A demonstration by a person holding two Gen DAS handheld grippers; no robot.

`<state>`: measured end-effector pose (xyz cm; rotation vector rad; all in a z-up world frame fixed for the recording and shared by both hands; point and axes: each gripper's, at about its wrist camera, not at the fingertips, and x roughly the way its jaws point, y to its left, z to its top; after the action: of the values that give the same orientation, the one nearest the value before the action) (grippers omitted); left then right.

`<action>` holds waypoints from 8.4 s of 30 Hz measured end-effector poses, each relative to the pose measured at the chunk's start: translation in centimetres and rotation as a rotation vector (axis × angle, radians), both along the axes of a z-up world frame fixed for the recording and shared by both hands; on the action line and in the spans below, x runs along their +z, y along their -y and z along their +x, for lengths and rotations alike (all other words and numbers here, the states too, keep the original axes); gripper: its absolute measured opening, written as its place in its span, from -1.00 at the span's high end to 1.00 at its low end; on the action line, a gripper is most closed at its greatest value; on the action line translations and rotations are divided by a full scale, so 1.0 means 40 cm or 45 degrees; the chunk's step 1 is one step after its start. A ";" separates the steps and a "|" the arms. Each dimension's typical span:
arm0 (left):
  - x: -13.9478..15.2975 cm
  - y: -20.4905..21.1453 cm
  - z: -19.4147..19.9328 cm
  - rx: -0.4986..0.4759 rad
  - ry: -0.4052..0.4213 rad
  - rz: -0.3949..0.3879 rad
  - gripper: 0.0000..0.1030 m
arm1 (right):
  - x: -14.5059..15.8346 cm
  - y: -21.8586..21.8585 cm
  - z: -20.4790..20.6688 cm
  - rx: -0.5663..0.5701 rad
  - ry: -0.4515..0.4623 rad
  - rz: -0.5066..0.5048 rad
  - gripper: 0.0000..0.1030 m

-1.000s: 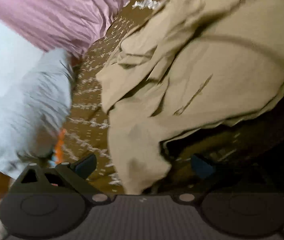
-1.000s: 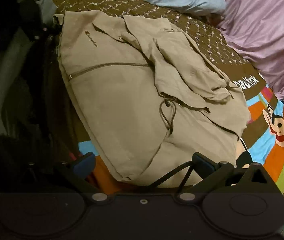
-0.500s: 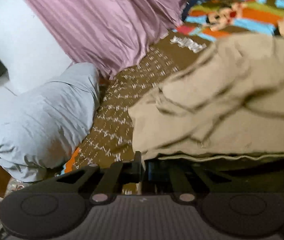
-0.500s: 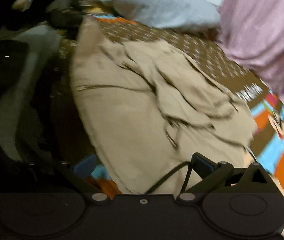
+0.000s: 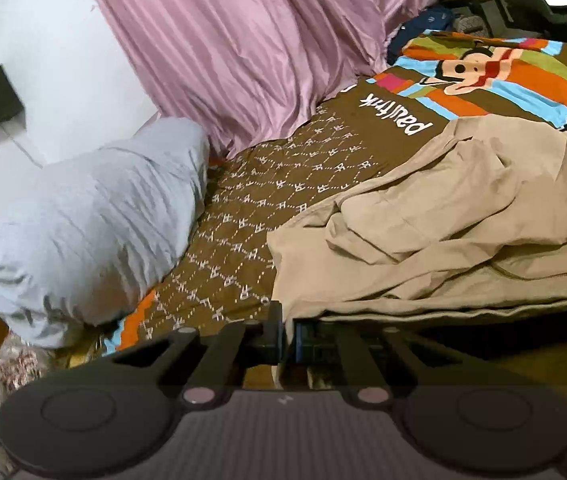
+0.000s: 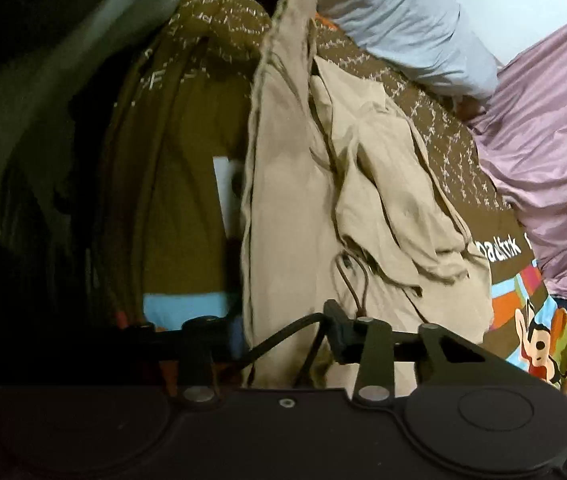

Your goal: Fold large clothes

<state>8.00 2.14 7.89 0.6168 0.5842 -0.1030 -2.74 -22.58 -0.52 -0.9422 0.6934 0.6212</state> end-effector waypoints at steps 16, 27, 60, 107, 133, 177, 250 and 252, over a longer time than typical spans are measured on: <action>-0.005 -0.034 -0.052 0.109 0.012 -0.137 0.87 | 0.156 0.171 -0.042 -0.383 -0.002 0.187 -0.25; 0.028 -0.006 -0.017 0.143 0.045 -0.188 0.87 | 0.210 0.310 -0.149 -0.453 0.537 -0.363 -0.94; 0.016 -0.039 -0.159 0.167 0.186 -0.263 0.87 | 0.072 0.133 -0.153 -0.039 0.238 -0.308 0.97; -0.091 -0.381 0.243 0.184 -0.243 -0.839 -0.96 | 0.077 0.393 0.414 -0.987 0.228 0.859 -0.81; -0.082 -0.456 0.293 0.485 -0.632 -0.987 0.85 | 0.024 0.449 0.277 -1.308 0.244 1.255 0.83; -0.119 0.016 0.316 0.331 -0.003 -0.543 -0.84 | 0.039 0.174 0.438 -0.948 0.488 0.709 -0.85; -0.371 -0.278 0.194 0.399 -0.605 -1.552 -0.99 | -0.112 -0.030 0.428 -0.759 0.353 0.761 -0.99; -0.381 -0.282 0.209 0.432 -0.609 -1.579 -0.99 | -0.127 -0.019 0.438 -0.797 0.314 0.790 -0.99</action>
<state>16.35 13.43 -7.37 -0.7346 0.9336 -0.2645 14.78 -21.84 -5.59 -0.1890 0.4873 0.1312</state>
